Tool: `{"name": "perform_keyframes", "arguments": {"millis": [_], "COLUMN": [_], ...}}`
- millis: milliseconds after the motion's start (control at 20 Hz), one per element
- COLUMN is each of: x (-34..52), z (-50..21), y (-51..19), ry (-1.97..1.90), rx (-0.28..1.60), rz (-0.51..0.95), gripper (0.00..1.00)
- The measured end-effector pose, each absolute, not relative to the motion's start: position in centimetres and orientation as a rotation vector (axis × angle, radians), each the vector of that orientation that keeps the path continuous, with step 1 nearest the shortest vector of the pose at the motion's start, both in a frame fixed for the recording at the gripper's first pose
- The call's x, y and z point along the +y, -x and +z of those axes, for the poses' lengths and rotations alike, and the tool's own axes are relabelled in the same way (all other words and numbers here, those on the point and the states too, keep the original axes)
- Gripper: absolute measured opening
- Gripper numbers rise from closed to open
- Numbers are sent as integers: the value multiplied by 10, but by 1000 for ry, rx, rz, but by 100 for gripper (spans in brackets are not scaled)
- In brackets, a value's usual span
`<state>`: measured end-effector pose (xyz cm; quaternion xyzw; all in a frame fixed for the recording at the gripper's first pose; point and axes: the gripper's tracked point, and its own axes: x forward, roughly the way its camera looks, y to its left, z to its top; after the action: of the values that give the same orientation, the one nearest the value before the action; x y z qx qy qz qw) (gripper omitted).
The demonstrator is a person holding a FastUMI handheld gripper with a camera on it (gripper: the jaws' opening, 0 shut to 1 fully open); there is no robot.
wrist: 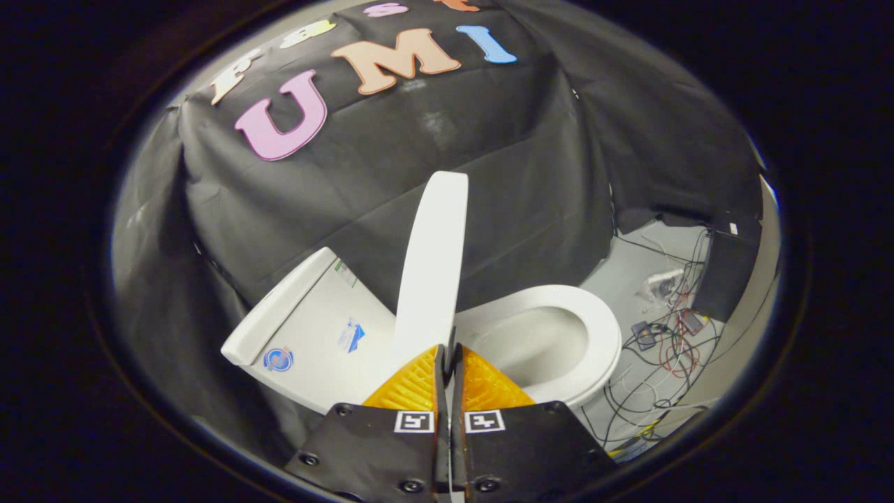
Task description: Open the toilet lid.
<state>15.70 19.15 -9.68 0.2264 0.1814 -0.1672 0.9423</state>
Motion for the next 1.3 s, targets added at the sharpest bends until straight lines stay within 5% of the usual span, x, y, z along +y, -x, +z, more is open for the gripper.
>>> {"name": "perform_keyframes", "arguments": {"millis": [1300], "x": [277], "z": [-51], "y": [-202], "ry": [-252], "rx": [341], "rz": [-268], "gripper": [2]}}
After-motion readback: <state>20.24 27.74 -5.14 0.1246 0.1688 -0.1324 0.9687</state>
